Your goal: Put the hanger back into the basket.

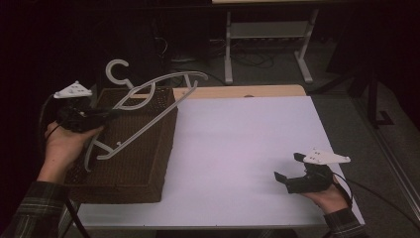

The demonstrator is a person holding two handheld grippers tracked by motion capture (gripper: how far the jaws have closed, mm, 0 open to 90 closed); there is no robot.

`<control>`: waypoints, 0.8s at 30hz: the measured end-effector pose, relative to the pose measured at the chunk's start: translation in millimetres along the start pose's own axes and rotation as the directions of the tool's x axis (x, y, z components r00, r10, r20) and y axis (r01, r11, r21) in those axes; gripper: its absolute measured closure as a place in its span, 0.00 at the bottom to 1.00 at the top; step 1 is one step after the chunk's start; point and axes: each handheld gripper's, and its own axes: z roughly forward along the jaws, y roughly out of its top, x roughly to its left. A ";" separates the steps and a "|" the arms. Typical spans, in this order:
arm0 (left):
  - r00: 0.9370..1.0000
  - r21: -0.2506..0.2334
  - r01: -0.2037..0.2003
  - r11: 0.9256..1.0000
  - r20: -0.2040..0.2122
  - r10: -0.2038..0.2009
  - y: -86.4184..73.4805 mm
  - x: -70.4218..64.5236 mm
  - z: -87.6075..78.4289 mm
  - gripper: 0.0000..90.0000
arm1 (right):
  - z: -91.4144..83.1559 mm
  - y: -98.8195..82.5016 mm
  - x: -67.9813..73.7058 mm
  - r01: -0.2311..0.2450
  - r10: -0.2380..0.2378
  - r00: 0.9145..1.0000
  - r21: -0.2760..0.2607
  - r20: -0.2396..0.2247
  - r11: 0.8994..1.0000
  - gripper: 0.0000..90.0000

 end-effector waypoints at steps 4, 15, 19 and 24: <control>1.000 -0.007 0.002 1.000 -0.026 -0.002 -11.6 17.0 -7.9 0.91 | 0.3 -0.5 -0.9 -0.005 0.005 1.000 0.003 0.010 1.000 0.03; 0.996 0.005 0.007 1.000 -0.091 -0.007 -44.6 51.1 -13.6 0.91 | 1.2 -1.5 -2.5 -0.012 0.011 1.000 0.011 0.019 1.000 0.03; 0.993 0.026 0.021 0.999 -0.120 -0.018 -57.1 60.3 -13.9 0.91 | 2.0 -1.8 -3.4 -0.014 0.014 1.000 0.012 0.021 1.000 0.03; 0.989 0.049 0.031 0.998 -0.144 -0.024 -67.7 67.7 -9.2 0.91 | 2.9 -1.9 -3.1 -0.011 0.011 1.000 0.018 0.019 1.000 0.04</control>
